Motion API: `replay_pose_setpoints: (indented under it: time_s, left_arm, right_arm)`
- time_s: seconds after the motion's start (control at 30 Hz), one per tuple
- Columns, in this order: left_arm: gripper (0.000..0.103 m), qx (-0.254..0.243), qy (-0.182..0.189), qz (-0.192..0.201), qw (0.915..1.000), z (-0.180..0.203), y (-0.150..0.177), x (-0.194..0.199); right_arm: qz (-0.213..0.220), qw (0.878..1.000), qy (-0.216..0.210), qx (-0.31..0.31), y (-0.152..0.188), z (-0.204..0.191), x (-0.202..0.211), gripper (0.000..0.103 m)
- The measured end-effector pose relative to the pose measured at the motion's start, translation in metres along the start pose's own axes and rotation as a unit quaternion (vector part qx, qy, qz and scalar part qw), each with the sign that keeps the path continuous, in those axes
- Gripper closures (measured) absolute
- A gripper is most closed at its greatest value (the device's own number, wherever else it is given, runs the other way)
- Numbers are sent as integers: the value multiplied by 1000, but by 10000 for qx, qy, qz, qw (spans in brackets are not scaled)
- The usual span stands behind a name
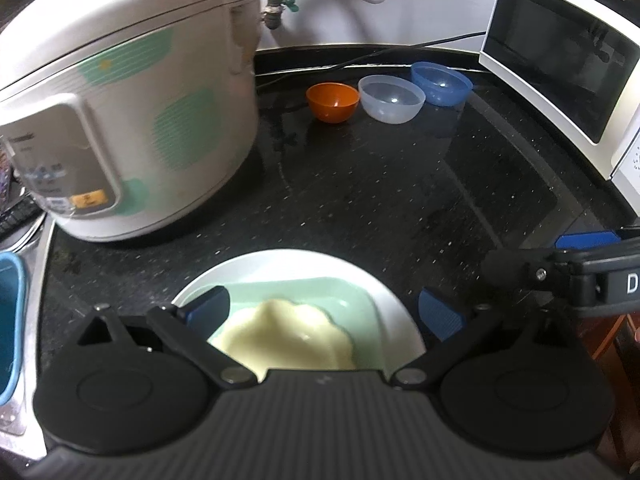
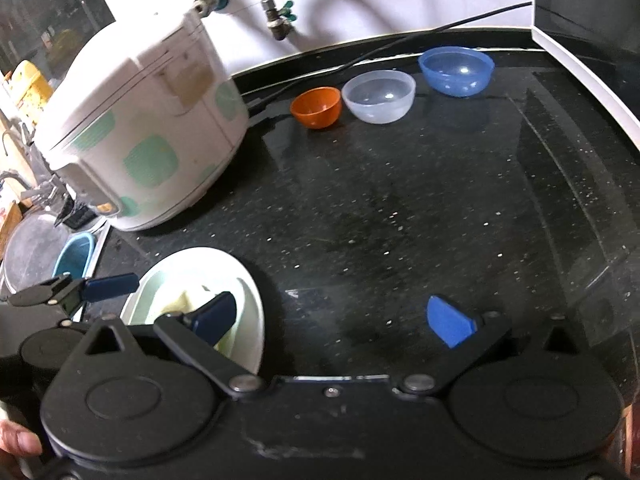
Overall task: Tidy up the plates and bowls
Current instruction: 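Move the right gripper to the rim of the blue bowl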
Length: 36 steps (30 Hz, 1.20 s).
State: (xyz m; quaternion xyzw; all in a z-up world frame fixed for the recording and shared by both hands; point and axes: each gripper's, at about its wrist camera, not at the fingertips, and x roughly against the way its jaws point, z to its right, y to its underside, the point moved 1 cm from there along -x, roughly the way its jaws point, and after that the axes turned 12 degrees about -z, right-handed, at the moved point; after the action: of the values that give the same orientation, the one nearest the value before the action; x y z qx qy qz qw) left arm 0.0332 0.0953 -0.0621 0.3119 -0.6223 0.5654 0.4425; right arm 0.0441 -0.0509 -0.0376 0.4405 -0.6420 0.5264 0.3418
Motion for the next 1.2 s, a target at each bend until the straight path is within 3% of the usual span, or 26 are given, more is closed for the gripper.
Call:
replay_pose_setpoints:
  time_s: [0.3, 0.57, 0.7, 0.9, 1.07, 1.2]
  left_arm:
    - [0, -64, 288, 137, 9995, 26, -31, -8]
    - [0, -90, 598, -33, 9982, 46, -64, -26]
    - [0, -97, 500, -62, 9987, 58, -84, -38]
    - [0, -145, 12, 115, 9998, 71, -127, -57]
    - [0, -123, -125, 323, 9993, 77, -174, -75]
    - [0, -40, -173, 497, 9986, 84, -209, -85]
  right_arm:
    - [103, 9994, 130, -289, -22, 38, 2, 0]
    - [145, 9982, 332, -473, -59, 76, -2, 0]
    - [174, 9967, 518, -606, -78, 99, -3, 0]
    - [149, 9941, 713, -807, -121, 130, -13, 0]
    - [449, 9932, 635, -868, -164, 151, -20, 0]
    - [809, 9926, 699, -571, -201, 161, -27, 0]
